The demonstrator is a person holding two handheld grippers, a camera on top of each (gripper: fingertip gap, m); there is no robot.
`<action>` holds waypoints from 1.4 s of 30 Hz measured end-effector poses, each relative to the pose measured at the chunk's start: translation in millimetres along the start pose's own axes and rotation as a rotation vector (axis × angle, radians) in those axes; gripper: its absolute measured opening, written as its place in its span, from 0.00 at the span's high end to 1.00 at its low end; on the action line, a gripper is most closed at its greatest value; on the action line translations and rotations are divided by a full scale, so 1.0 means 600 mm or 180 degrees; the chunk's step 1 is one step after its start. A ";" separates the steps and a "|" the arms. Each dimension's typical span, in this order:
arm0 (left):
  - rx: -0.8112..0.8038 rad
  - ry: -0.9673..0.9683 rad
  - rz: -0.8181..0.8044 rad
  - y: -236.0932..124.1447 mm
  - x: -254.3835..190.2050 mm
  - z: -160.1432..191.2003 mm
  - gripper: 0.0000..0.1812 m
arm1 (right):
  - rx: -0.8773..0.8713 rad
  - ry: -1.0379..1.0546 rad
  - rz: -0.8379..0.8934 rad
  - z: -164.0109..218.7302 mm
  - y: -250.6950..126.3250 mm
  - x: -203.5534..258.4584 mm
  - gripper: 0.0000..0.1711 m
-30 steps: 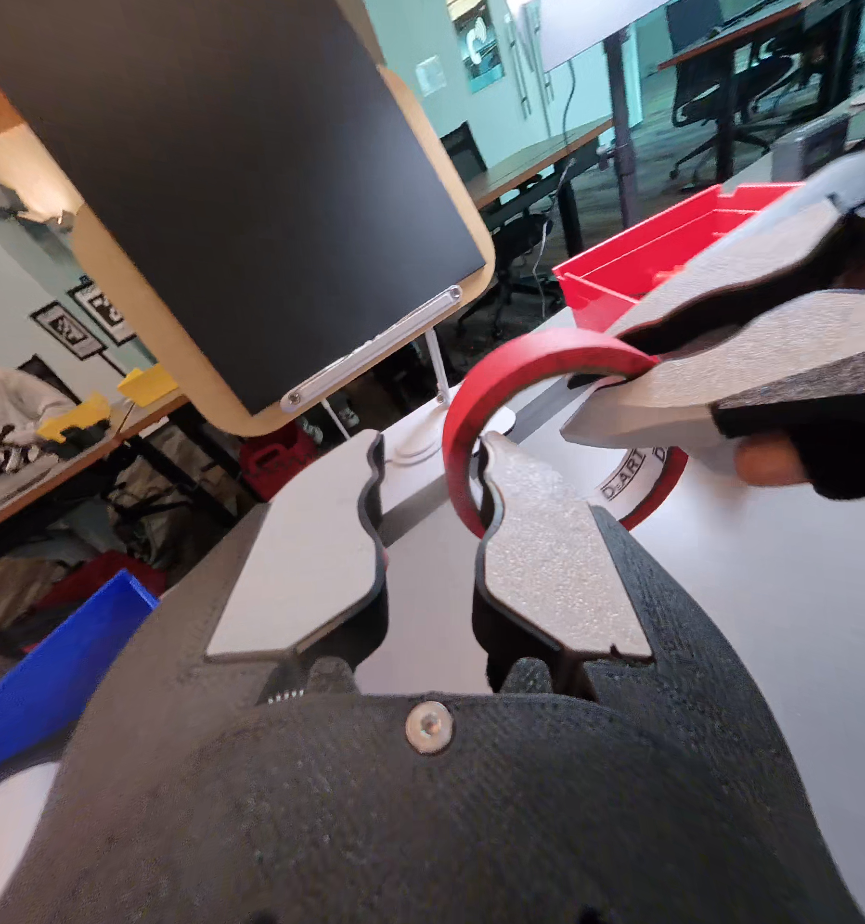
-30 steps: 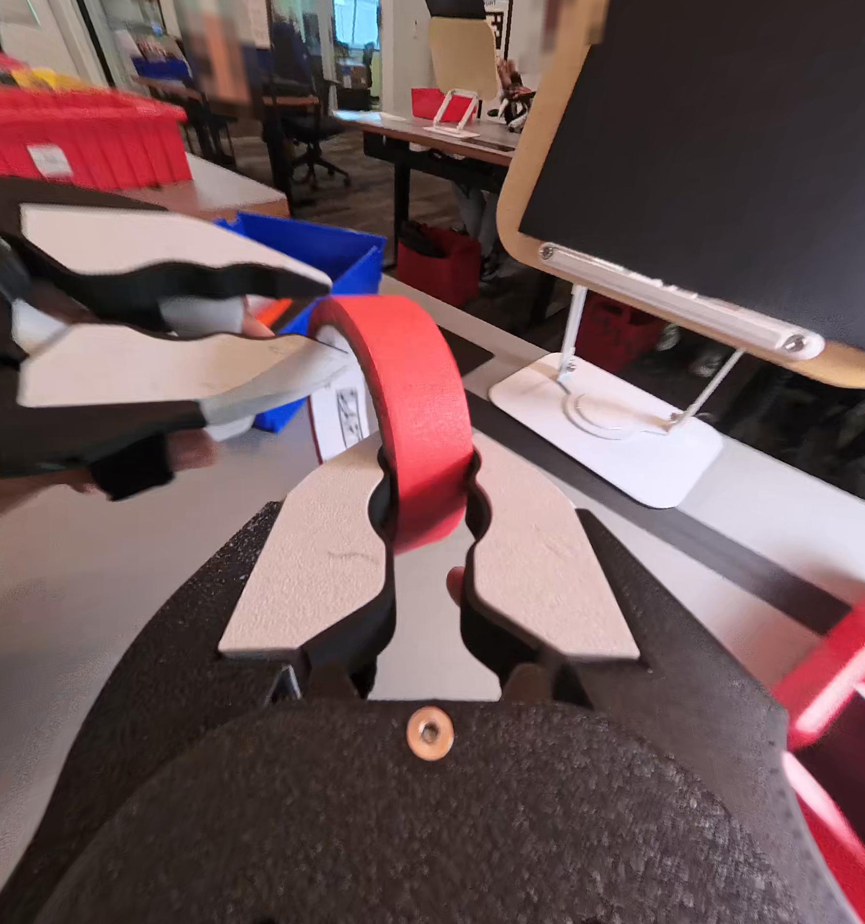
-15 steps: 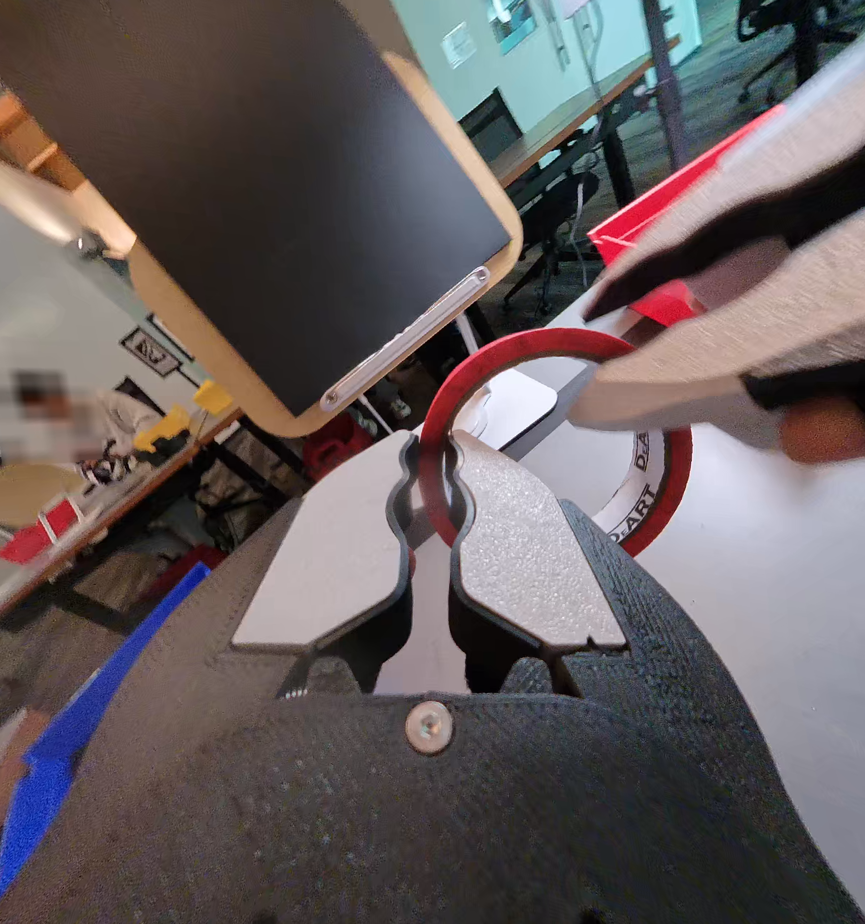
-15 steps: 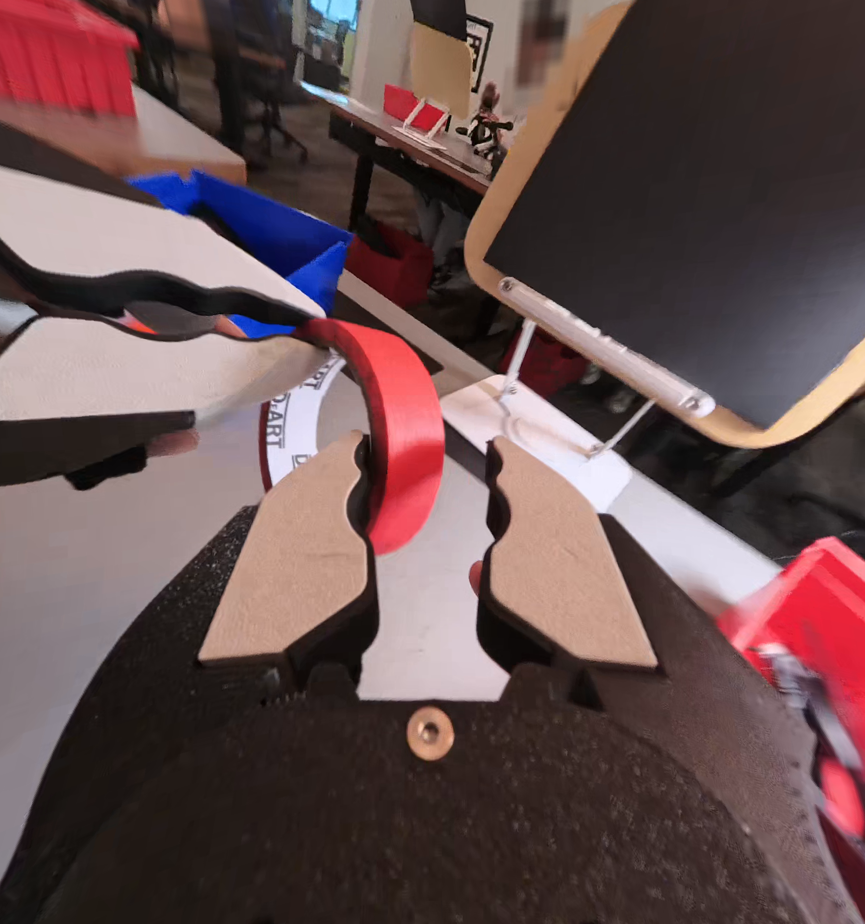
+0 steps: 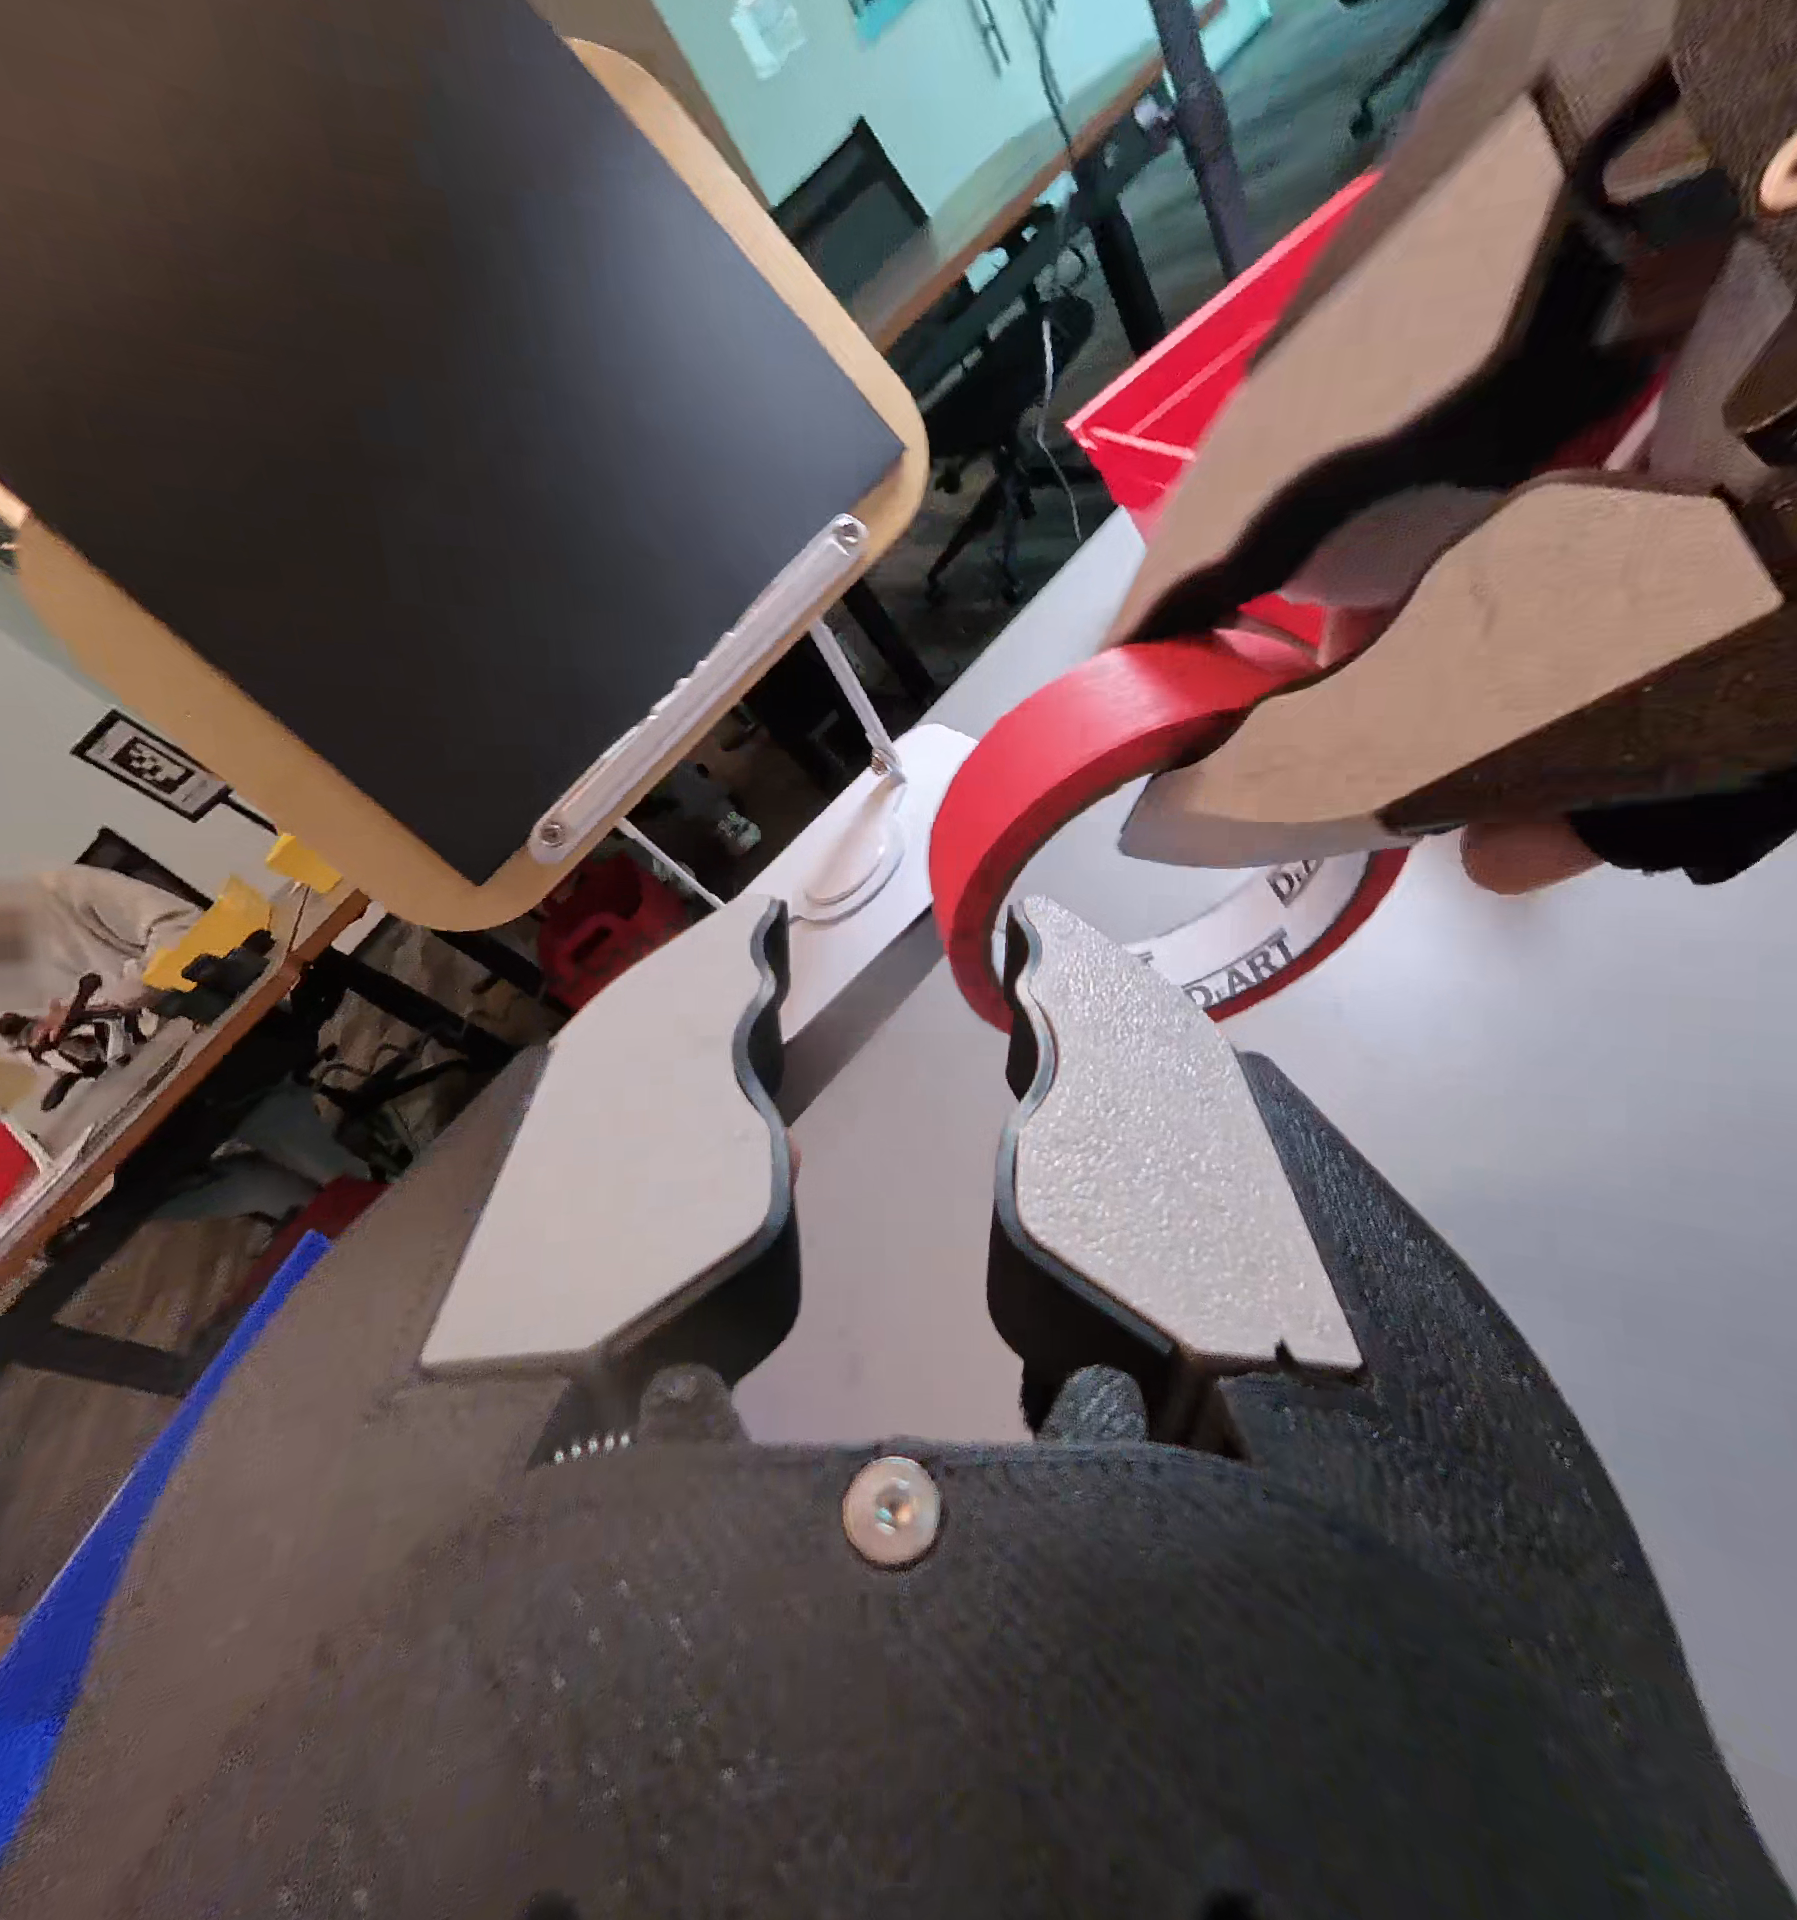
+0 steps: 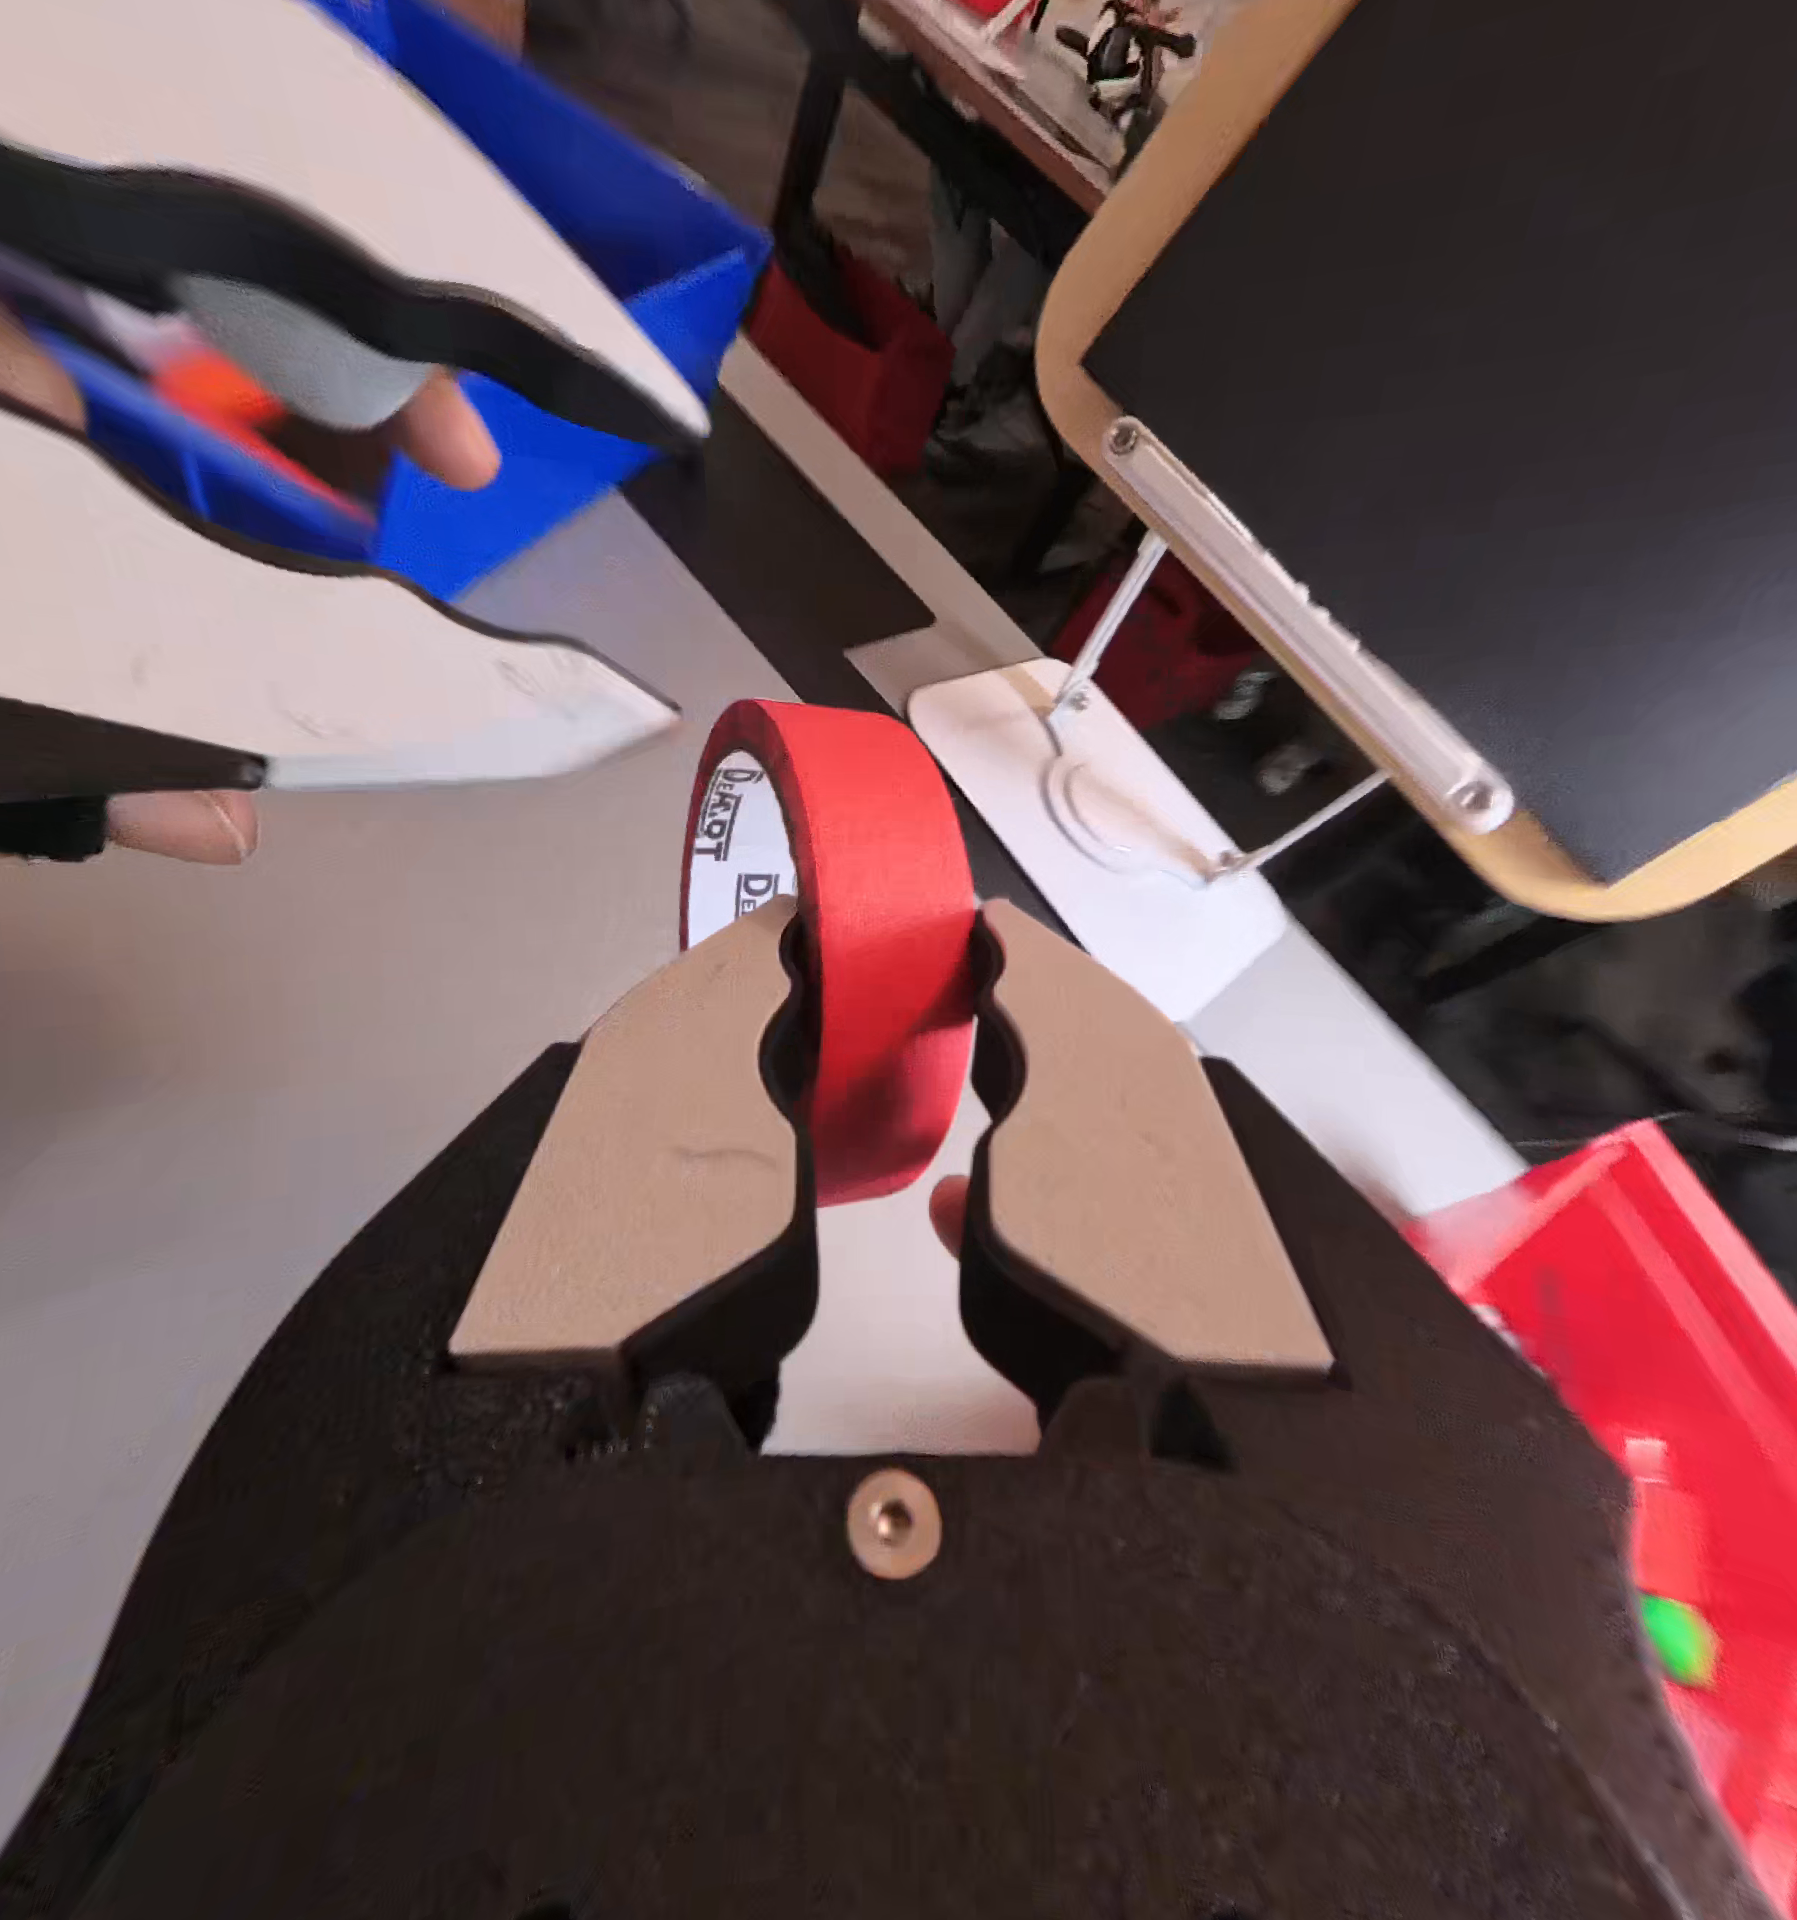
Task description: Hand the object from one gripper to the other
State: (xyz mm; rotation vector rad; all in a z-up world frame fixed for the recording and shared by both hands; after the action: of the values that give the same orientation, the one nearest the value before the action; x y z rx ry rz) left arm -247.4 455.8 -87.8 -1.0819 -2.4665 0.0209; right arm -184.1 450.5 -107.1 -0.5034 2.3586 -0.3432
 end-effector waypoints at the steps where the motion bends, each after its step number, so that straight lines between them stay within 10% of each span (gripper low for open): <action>1: 0.0043 0.0074 0.0046 0.004 -0.008 0.006 0.79 | 0.0049 -0.0263 0.0012 -0.003 -0.001 0.006 0.84; 6: -0.0114 0.0152 0.0011 -0.002 -0.008 -0.003 0.91 | -0.0264 -0.0715 0.0148 -0.046 -0.014 0.011 0.84; 12: -0.0025 -0.0487 -0.0220 -0.005 0.038 0.005 0.93 | -0.0548 0.0549 0.0136 -0.053 -0.014 -0.011 0.68; 21: 0.0115 -0.0781 -0.0257 0.010 0.048 0.035 0.93 | -0.0167 0.0687 0.0149 -0.018 0.026 0.026 0.82; 29: 0.0015 -0.0192 0.0129 0.000 -0.015 0.004 0.78 | -0.0137 -0.0435 -0.0030 -0.002 0.004 0.007 0.88; 34: -0.0134 0.0231 0.0105 -0.004 -0.034 -0.004 0.89 | -0.0212 -0.0944 0.0045 -0.022 -0.007 0.015 0.88; 42: -0.0066 -0.0335 -0.0412 -0.007 0.050 0.007 0.94 | -0.0464 0.0333 0.0225 -0.039 -0.011 -0.018 0.70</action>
State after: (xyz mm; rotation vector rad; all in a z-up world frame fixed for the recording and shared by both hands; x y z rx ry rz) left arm -269.8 474.5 -78.9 -0.9497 -2.6320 0.0128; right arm -190.7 451.9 -81.5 -0.4785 2.5084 -0.1696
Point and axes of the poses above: each gripper's, where its closed fingertips meet, y out along the fingers, z out of its underside, x = y × z across the jaws, the point moved 1 cm from there along -y, back along the fingers, and after that the axes turned 11 degrees about -y, right-handed, at the moved point
